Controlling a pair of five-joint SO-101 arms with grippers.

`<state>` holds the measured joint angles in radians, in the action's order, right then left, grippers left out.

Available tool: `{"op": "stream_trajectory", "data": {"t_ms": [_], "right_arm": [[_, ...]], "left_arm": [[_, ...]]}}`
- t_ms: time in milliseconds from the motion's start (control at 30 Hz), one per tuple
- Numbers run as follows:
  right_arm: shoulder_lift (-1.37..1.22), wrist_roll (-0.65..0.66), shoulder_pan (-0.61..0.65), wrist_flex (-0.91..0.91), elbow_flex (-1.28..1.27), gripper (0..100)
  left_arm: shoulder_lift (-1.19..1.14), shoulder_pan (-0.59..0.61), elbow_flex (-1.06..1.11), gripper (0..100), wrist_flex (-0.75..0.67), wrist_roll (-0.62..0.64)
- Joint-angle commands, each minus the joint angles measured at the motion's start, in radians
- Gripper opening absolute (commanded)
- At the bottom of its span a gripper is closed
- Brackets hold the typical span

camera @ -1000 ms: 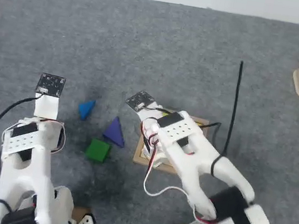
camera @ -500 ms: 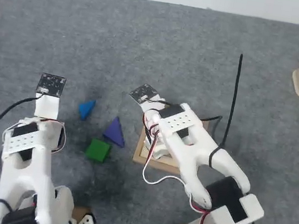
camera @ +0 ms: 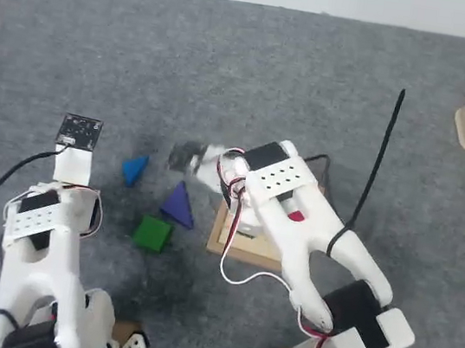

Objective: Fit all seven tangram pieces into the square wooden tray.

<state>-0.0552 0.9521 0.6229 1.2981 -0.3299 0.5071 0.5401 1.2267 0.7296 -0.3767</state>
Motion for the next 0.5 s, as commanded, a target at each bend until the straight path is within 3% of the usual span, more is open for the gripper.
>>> {"op": "stream_trajectory", "data": {"t_ms": [0,100,300,467], "right_arm": [[0.016,0.471,-0.015,0.021,0.061,8.1],[-0.012,0.640,-0.030,0.021,0.075,13.5],[-0.102,0.641,-0.068,0.028,0.143,22.3],[-0.116,0.446,-0.134,0.058,0.267,22.1]], "left_arm": [[0.035,0.005,-0.002,2,-0.018,-0.012],[0.035,0.006,-0.002,2,-0.018,-0.012],[0.035,0.006,-0.002,2,-0.018,-0.012],[0.034,0.006,-0.002,2,-0.018,-0.012]]}}
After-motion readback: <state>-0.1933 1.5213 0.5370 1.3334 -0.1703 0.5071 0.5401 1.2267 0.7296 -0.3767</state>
